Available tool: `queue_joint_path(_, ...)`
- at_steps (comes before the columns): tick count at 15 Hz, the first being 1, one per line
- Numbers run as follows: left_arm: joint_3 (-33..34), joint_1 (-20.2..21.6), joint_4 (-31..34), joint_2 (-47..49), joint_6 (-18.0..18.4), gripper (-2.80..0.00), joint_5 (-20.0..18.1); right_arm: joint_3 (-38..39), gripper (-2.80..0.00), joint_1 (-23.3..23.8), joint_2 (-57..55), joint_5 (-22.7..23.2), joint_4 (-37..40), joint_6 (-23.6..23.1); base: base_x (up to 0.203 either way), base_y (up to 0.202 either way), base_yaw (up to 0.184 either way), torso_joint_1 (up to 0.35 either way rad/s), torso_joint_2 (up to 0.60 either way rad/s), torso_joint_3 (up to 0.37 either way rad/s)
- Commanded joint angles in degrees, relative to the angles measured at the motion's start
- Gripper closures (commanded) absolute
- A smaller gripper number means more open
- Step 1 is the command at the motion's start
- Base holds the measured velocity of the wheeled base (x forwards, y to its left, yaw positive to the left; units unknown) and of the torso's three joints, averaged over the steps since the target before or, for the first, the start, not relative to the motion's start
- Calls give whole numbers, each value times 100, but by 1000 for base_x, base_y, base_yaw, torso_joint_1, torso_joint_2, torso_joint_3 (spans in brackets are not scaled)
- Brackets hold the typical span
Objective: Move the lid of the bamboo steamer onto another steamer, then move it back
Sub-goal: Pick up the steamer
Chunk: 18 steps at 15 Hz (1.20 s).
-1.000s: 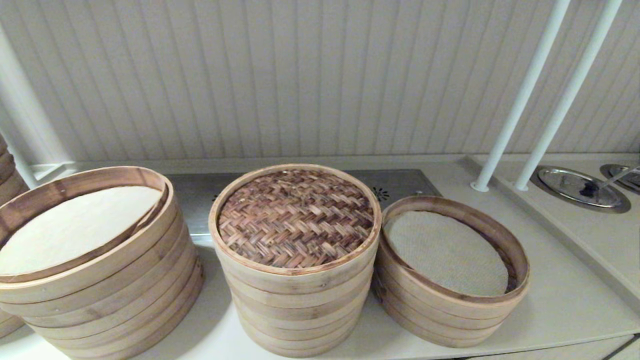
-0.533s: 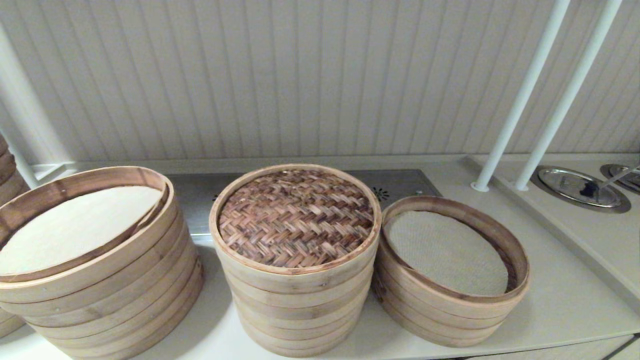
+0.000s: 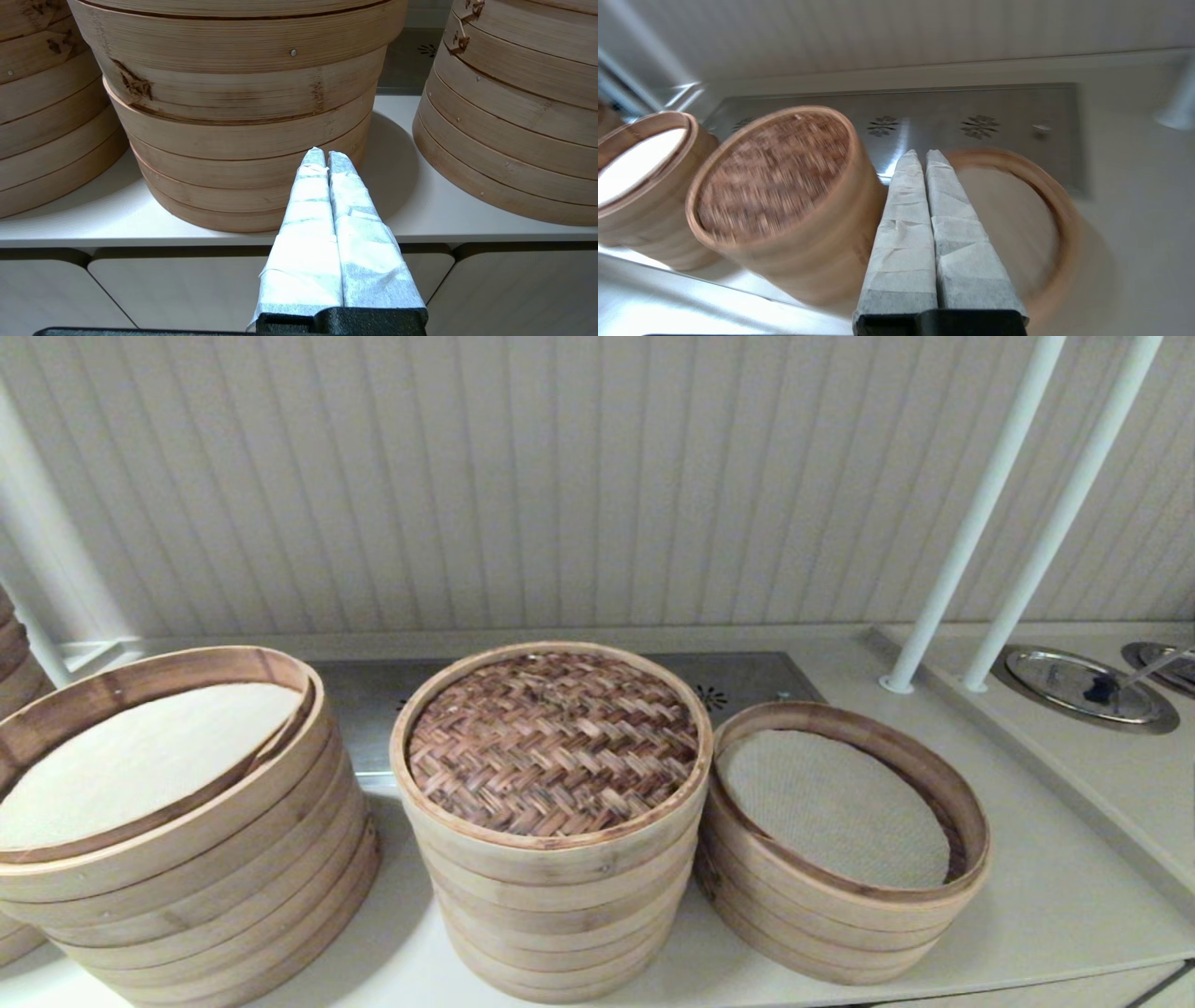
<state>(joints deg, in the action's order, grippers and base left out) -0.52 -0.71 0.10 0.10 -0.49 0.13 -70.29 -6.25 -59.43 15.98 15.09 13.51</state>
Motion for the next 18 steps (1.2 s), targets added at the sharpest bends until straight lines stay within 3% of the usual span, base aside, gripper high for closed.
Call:
queue_joint_path(1, 0, 0, -10, -1, 3, 0, 3, -651, 0, -404, -1426, 1, -31, 30, 0, 0, 0, 0, 0, 0)
queue_joint_path(8, 0, 0, -10, -1, -4, 0, 4, -2750, 0, -1956, -4209, -777, 241, 16, 0, 0, 0, 0, 0, 0)
queue_joint_path(13, 0, 0, -10, -1, -4, 0, 4, -3381, 0, -2642, -4934, -1162, 389, -426, 0, 0, 0, 0, 0, 0)
queue_joint_path(14, 0, 0, -1, -1, 3, 0, 4, -3409, -280, -2754, -4986, -1287, 384, -442, 0, 0, 0, 0, 0, 0)
queue_joint_path(18, 0, 0, -10, -1, 1, 0, 4, -3410, -280, -3162, -5066, -1337, 372, -559, 0, 0, 0, 0, 0, 0)
